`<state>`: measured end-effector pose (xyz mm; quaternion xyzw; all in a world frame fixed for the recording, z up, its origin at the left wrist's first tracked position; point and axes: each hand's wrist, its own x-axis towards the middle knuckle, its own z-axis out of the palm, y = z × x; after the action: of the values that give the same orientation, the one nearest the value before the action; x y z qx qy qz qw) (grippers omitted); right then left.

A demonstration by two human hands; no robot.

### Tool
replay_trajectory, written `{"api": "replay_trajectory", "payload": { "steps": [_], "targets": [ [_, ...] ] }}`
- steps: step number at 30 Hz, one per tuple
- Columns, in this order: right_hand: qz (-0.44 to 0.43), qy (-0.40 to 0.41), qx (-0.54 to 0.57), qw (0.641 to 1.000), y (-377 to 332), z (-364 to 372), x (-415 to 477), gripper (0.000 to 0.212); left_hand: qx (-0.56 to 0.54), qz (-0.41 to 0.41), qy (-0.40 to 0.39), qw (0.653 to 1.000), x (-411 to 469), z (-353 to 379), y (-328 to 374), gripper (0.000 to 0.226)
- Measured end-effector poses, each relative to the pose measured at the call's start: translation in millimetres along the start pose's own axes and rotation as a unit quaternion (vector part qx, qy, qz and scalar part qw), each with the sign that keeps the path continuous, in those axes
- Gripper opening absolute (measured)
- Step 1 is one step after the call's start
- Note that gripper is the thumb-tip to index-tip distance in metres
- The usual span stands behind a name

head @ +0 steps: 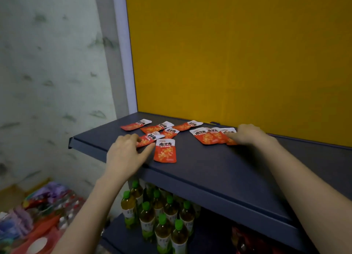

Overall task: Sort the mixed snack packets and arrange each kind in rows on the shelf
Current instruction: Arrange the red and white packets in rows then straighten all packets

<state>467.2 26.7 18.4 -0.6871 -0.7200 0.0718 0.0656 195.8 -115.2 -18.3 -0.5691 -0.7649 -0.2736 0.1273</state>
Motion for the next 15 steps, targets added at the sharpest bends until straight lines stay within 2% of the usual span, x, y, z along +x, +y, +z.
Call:
{"api": "replay_trajectory", "payload": {
  "steps": [4,6,9,15],
  "targets": [
    [0.041,-0.009,0.045,0.998,-13.5,13.8,18.8,0.069,0.023,-0.046,-0.142,0.989,34.6,15.7,-8.0,0.092],
    [0.063,-0.006,0.062,0.996,-21.5,20.0,24.8,0.081,0.027,-0.043,-0.178,0.983,41.6,22.2,-11.6,0.104],
    [0.087,0.002,0.074,0.993,-34.8,25.7,31.4,0.101,0.067,-0.014,-0.182,0.981,45.9,30.7,-12.3,0.110],
    [0.110,0.008,0.057,0.992,-52.3,29.5,36.0,0.121,0.073,-0.004,-0.181,0.981,59.0,36.8,-11.1,0.111]
  ]
}}
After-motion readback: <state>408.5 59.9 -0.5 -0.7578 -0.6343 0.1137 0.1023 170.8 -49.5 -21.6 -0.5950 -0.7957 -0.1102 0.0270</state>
